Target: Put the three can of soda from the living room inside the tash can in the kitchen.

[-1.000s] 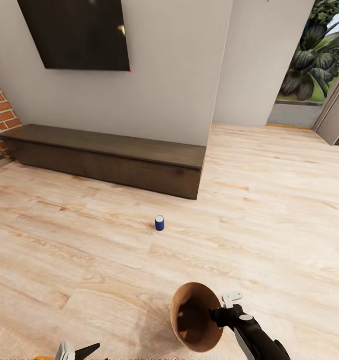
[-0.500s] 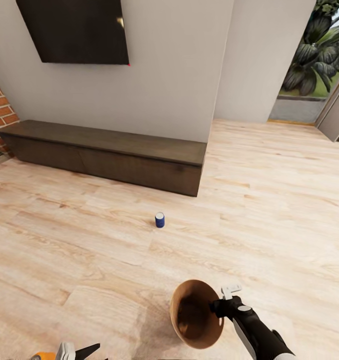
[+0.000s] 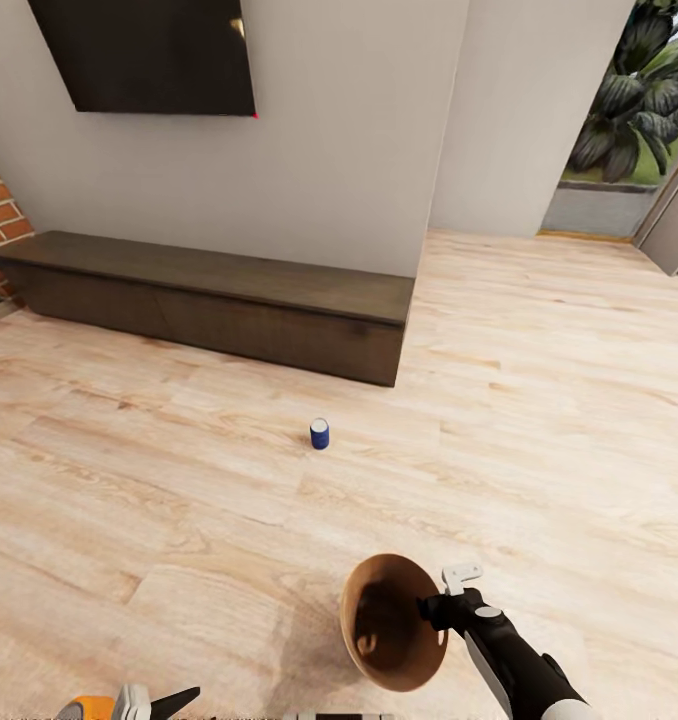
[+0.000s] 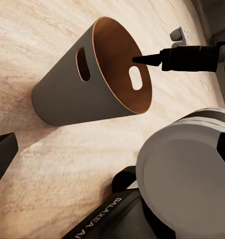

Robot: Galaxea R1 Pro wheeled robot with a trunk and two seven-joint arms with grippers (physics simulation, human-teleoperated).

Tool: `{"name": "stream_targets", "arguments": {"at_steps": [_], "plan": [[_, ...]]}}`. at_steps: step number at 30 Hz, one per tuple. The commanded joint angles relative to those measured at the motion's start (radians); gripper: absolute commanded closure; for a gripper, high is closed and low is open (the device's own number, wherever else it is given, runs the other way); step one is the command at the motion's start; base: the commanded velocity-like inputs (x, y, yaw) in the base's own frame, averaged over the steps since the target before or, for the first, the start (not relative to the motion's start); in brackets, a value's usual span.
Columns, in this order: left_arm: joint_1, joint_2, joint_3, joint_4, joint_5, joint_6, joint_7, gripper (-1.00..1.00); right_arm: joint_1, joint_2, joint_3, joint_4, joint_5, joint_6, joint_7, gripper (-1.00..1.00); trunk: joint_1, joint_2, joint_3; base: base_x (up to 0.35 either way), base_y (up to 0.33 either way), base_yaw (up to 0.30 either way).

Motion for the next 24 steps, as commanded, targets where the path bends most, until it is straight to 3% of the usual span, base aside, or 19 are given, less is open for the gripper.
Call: {"name": "stream_targets", "arguments": {"at_steps": [1,15,20,24], "plan": [[0.0,0.0,0.0,0.0,0.0,0.0,0.0,-1.0,0.0,0.0,0.0,0.0,0.0,0.0,0.0,-1.0,0.0,0.0,-0.001,0.0,0.0,0.0],[0.0,0.0,0.0,0.0,0.0,0.0,-0.001,-1.0,-0.001,0.001,0.0,0.0,-0.001,-0.003,0.0,-1.0,0.0,0.0,-0.006,0.0,0.0,0.0],[0.0,0.0,0.0,0.0,0.0,0.0,-0.001,-1.0,-0.001,0.002,0.0,0.0,-0.001,-0.003,0.0,-1.0,0.019,-0.035,-0.022,0.0,0.0,0.0],[0.0,0.0,0.0,0.0,0.0,0.0,-0.001,-1.0,-0.001,0.002,0.0,0.0,-0.002,-0.003,0.0,-1.0,0.019,-0.035,-0.022,0.0,0.0,0.0]]}}
